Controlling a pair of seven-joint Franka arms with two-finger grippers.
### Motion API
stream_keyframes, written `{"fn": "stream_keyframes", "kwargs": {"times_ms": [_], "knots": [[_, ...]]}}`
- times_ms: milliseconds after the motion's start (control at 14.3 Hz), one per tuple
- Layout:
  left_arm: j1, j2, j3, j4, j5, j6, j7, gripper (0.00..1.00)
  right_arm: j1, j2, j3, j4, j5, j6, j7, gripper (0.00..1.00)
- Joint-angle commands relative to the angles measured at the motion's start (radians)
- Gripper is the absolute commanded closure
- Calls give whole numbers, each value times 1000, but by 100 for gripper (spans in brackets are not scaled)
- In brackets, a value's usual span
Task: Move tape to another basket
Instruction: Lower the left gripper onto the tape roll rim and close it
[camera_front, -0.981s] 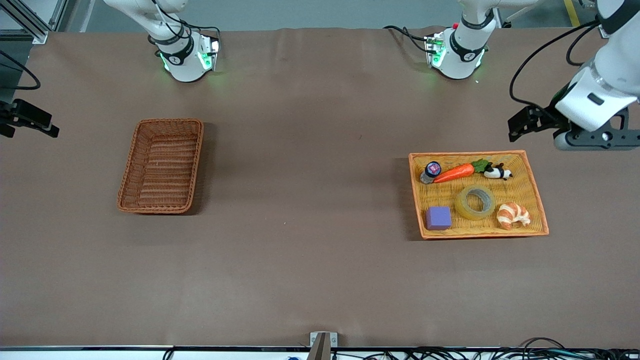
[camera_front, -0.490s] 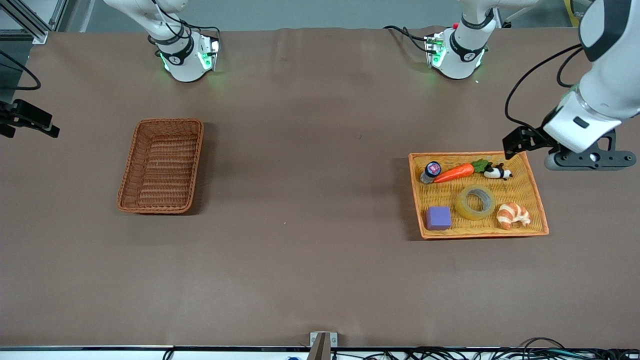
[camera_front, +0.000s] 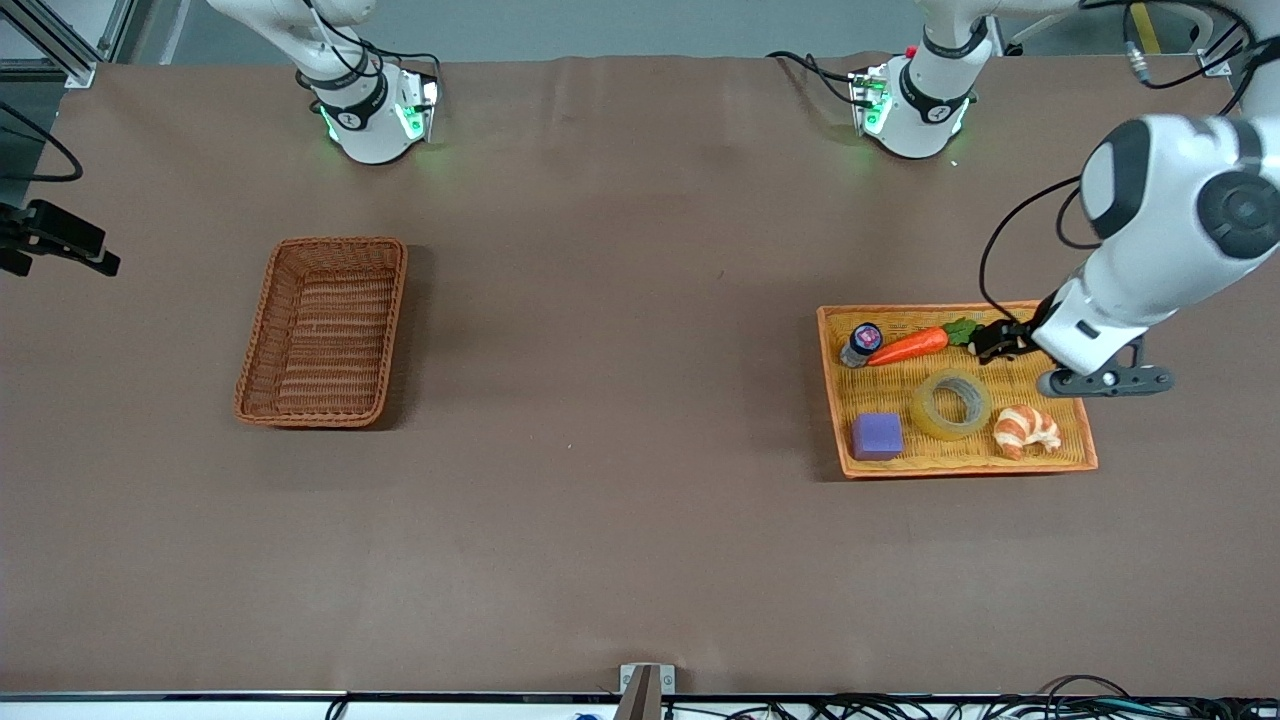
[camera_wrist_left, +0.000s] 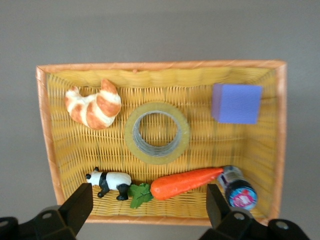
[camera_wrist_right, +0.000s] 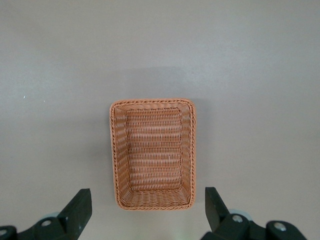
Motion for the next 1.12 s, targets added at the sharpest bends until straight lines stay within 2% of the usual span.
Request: {"fn": "stream_keyframes", "kwargs": {"times_ms": [0,210,280,350,701,771,841,911,981,1051], "knots": [[1,72,38,-14,-3,32,66,0,-5,-1,0,-9,13,11,16,0],[19,184,66,-16,-2,138,92,0,-9,0,0,-11,11,12,16,0],[27,215,66,-16,-2,158,92,6,-9,0,0,-11,13,11,16,0],[33,239,66,-17,-2,173,92,21,-12,0,0,-11,11,9,16,0],[37,318,67,-36,-3,241,92,23,-19,-1,0,-11,5,9,16,0],[37,328,67,-34,-3,242,92,26,-22,-3,0,-11,5,8,16,0],[37,335,66,-34,-3,257,92,33,-26,-3,2,-11,5,6,16,0],[37,344,66,-34,-3,270,92,44,-28,-3,2,-9,5,8,16,0],[37,345,66,-33,-2,276,92,62,-28,-3,2,-9,5,9,16,0],[34,345,66,-31,-3,300,90,96,-26,-3,2,-9,5,12,16,0]]}}
